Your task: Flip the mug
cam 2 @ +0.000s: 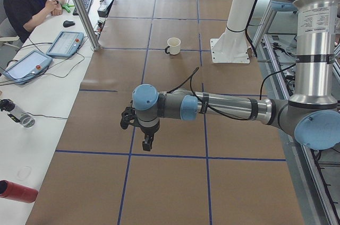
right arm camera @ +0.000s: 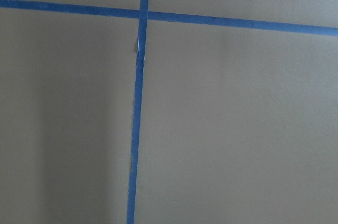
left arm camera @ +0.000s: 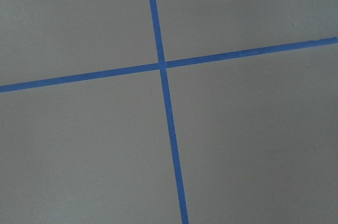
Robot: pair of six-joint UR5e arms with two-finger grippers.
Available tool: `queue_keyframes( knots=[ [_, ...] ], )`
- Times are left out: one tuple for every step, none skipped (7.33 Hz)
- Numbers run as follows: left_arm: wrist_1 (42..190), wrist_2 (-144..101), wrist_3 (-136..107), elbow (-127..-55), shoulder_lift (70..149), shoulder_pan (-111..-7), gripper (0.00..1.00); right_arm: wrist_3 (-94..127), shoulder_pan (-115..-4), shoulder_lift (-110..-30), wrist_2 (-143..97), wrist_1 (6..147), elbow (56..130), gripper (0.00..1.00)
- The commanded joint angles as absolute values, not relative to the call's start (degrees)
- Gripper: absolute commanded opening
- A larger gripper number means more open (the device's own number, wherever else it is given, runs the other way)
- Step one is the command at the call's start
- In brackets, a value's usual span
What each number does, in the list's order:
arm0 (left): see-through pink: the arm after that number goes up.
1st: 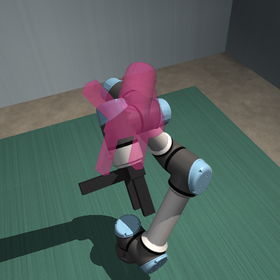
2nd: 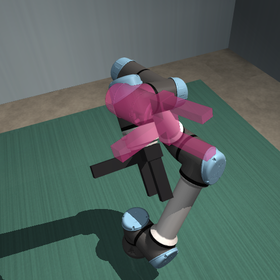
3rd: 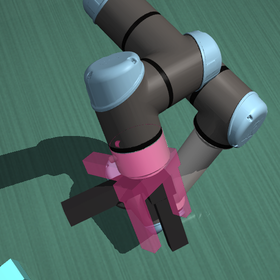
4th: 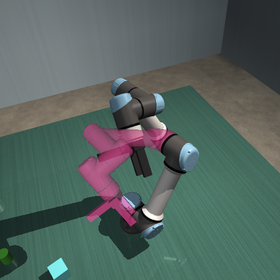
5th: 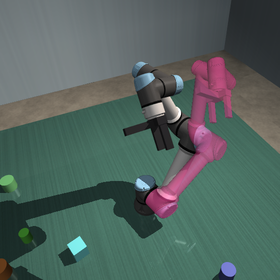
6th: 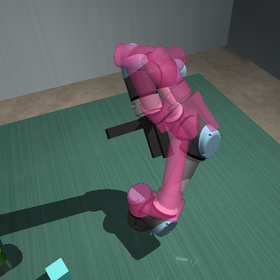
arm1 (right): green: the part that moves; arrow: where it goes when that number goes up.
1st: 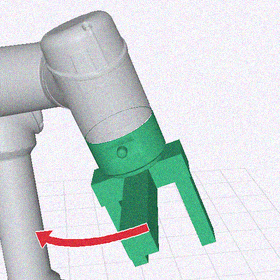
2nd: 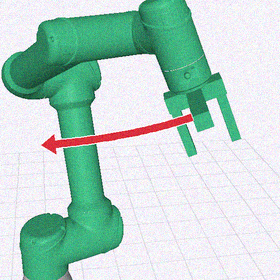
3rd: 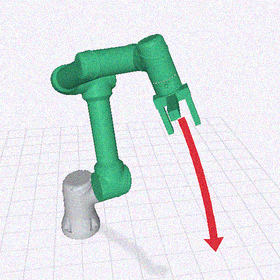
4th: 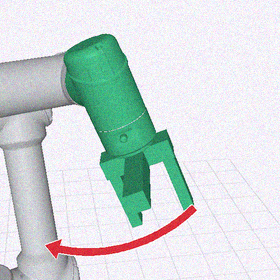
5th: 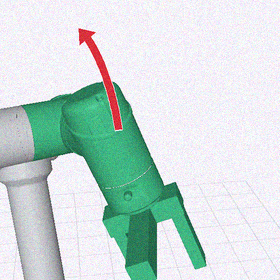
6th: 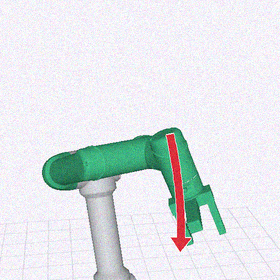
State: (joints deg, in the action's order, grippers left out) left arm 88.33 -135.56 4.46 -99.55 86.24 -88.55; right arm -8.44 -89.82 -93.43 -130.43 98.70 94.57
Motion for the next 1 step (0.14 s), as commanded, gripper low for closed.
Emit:
queue_keyframes(
  knots=[
    [88.33,-135.44,4.48,-99.32,86.22,-88.59,1.0,-8.44,-89.82,-93.43,-130.43,98.7,94.57,1.0]
  ],
)
